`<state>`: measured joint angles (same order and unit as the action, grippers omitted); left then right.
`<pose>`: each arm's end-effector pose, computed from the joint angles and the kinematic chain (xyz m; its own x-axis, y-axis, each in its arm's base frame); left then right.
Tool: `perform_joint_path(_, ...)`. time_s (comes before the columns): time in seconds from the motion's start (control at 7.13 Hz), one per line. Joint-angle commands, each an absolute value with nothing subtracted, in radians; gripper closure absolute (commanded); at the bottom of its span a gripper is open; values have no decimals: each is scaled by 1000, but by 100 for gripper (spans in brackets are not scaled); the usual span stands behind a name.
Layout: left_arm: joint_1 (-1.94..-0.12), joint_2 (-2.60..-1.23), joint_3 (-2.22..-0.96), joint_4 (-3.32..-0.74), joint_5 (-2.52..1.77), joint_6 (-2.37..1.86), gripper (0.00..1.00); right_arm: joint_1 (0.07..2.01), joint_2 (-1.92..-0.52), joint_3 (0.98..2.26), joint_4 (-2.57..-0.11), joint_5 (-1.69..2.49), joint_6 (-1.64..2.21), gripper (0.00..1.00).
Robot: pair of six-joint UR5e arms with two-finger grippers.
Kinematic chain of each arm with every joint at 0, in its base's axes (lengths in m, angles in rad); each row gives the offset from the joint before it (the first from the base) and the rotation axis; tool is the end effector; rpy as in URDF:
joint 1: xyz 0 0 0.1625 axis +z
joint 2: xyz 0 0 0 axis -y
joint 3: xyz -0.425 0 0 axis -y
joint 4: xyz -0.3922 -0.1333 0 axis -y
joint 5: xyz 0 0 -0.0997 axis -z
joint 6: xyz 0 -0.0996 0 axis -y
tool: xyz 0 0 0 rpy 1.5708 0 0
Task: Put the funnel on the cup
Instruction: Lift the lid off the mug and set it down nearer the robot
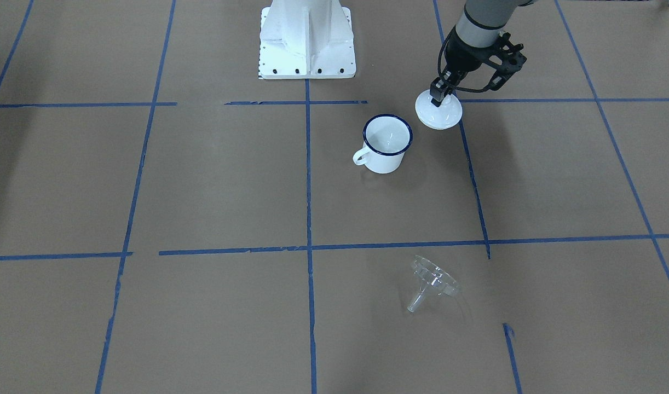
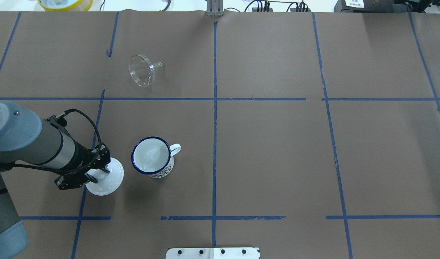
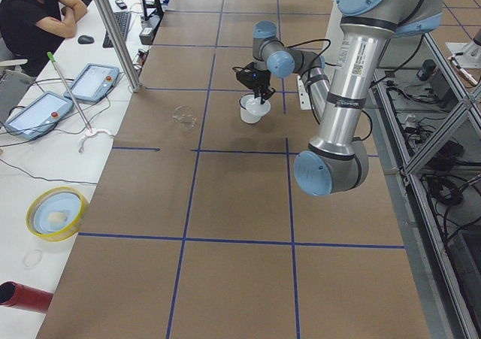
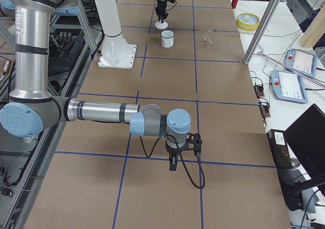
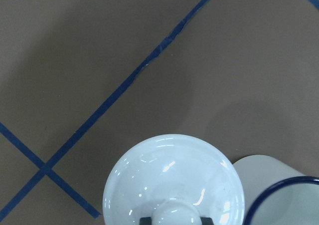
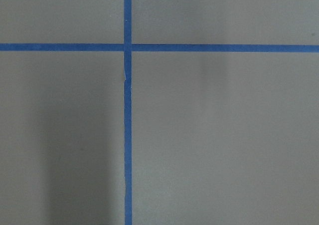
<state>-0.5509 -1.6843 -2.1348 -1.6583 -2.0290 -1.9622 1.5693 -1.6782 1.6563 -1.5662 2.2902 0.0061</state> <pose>0.3687 -0.3312 0.3343 0.4886 -0.7017 -0.5184 0.4272 0.7105 -0.5592 0.0670 -0.4450 0.6703 0.7522 0.0164 0.6587 -0.0031 0.9998 -0.0213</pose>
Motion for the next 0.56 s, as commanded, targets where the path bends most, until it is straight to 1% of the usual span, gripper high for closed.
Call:
perform_joint_path(0.0,-542,-1649,-2070,-1743,-2039,-1996,100,1569,-1678,1655,-1566,2290,6,0)
perform_joint_path(0.42,-535,-1661,-2016,-1762,-2037,-2011,100,1569,-1678,1655,-1566,2290,6,0)
